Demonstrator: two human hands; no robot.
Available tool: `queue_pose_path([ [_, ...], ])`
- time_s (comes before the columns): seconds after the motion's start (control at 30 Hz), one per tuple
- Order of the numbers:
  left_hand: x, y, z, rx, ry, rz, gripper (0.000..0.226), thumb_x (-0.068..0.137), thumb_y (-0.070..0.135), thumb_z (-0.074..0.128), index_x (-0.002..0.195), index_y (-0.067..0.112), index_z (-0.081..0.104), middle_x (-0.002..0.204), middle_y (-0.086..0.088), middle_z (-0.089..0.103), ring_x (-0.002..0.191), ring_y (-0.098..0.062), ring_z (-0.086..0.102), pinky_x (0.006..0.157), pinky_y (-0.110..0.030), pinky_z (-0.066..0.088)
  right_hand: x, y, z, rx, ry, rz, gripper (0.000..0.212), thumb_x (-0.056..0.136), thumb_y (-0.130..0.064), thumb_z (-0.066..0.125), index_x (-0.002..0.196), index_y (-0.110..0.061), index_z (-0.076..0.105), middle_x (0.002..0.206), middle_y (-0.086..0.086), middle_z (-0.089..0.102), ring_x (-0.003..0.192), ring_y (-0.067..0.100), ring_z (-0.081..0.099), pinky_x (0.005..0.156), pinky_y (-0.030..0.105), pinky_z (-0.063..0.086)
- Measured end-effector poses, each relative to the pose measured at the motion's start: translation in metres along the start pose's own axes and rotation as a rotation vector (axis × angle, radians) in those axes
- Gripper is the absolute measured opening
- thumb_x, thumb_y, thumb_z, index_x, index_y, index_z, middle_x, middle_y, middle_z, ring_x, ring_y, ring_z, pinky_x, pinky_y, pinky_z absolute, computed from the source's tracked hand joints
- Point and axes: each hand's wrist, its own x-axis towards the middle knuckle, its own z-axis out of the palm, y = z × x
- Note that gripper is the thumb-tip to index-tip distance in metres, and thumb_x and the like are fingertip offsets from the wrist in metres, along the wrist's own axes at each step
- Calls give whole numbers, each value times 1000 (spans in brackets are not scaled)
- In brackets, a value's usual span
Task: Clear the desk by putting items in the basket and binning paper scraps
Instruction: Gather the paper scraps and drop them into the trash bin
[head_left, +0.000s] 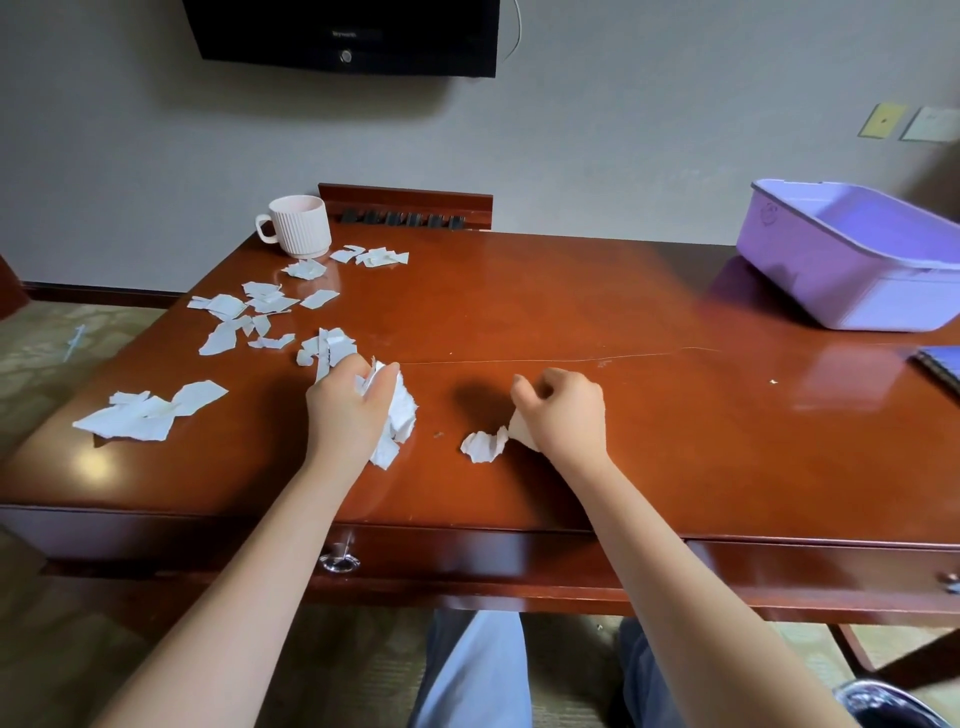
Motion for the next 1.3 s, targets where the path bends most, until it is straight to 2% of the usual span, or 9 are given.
queue_pose_path([
  [0.2,-4,12,3,-85,-13,-22,29,92,25,56,73,5,48,57,0,40,53,-12,39,52,-17,31,5,-1,-10,193,-8,113,41,84,-23,57,51,-13,34,52,3,40,54,16,31,52,29,28],
  [0.33,-7,14,8,-121,-29,-106,33,92,31,55,64,26,38,63,6,42,58,-8,41,57,-15,35,-5,-6,-11,227,-138,91,35,82,-28,63,54,-18,45,51,-2,50,53,15,41,53,26,36],
  [0.43,-9,12,9,-133,-21,-156,35,93,32,54,63,29,35,65,7,41,59,-8,41,58,-15,35,-19,-6,-3,106,-280,-80,18,78,-34,68,73,-22,55,55,-7,58,56,15,53,56,28,44],
  [0.57,-9,11,8,-133,-28,-153,36,92,32,54,62,25,36,63,2,40,57,-10,40,55,-17,34,-27,-8,-3,-166,-365,-215,29,80,-44,63,103,-27,58,68,-7,59,70,18,56,62,26,41],
  [0.7,-13,12,8,-118,-47,-105,36,93,27,55,62,16,38,57,1,34,52,-12,34,50,-16,28,-27,-10,-3,-232,-364,-249,13,83,-36,55,76,-25,54,71,-3,61,74,23,58,61,26,39],
  [0.8,-13,11,9,-114,-53,-92,28,93,28,55,77,7,48,61,0,40,56,-11,39,54,-17,32,-29,-6,2,-265,-321,-270,26,85,-30,52,61,-23,43,64,-4,56,71,24,53,61,25,36],
  [0.93,-15,16,8,-144,-49,-115,28,92,31,54,81,6,48,66,-2,42,60,-10,39,56,-17,34,-27,-3,1,-43,-265,-194,22,85,-25,56,65,-16,56,63,-2,61,68,26,57,59,29,45],
  [1.03,-22,31,11,-187,-60,-116,36,92,30,54,64,13,39,61,0,31,56,-12,32,54,-18,28,-21,0,-11,264,-197,10,20,84,-22,60,66,-12,63,71,6,71,63,18,60,59,26,46],
  [1.3,-66,100,62,-381,-240,-50,43,89,29,58,60,17,28,60,3,23,56,-11,23,53,-27,23,-23,39,-90,477,52,209,24,82,-20,62,59,-17,57,45,-15,57,46,-1,49,52,17,40],
])
